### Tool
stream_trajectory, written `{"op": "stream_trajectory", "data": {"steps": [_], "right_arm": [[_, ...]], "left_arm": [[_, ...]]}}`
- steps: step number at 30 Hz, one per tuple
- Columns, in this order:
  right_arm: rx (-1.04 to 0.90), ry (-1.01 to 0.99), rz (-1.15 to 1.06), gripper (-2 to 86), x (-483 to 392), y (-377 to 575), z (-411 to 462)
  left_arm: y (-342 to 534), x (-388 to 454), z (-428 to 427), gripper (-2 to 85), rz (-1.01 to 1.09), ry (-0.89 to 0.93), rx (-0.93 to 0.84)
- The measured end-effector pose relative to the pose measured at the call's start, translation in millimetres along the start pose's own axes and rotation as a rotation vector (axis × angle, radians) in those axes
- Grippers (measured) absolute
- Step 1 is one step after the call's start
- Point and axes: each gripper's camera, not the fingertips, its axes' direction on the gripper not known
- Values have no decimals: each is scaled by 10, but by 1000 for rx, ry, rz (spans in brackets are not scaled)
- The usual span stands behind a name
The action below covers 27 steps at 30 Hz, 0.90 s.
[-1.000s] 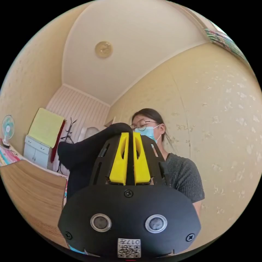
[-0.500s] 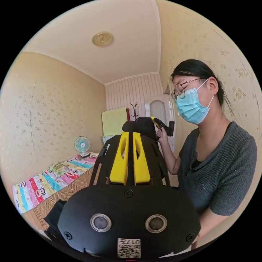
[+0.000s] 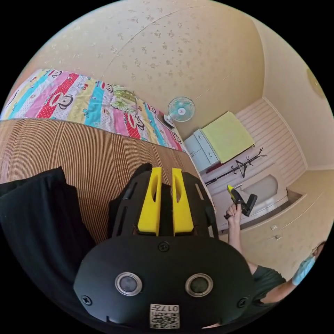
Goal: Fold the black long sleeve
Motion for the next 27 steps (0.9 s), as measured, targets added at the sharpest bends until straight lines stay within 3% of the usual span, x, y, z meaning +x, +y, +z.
{"op": "stream_trajectory", "data": {"steps": [5,8,9,14,17,19,22,24,27], "right_arm": [[-446,170,5,121,102,1326,873],[-589,315,104,117,150,2001,1109],[-546,358,101,90,75,2122,1098],[-703,638,-191,42,-62,1644,1466],[-769,633,-82,38,605,854,1743],[-754,656,34,38,1085,431,1818],[-549,631,294,49,1339,46,1610],[-392,557,256,68,983,77,1430],[-360,461,133,88,421,551,1363]], "left_arm": [[1073,-261,440,64,164,-121,-183],[1785,-267,633,78,200,-99,-309],[1919,-281,651,81,189,-91,-326],[2719,-359,639,87,107,-48,-373],[2845,-295,581,87,128,-77,-363],[2876,-274,566,88,119,-88,-359],[2963,-229,559,89,107,-55,-338],[3042,-205,573,96,108,-91,-342],[3192,-232,550,116,74,-178,-313]]}}
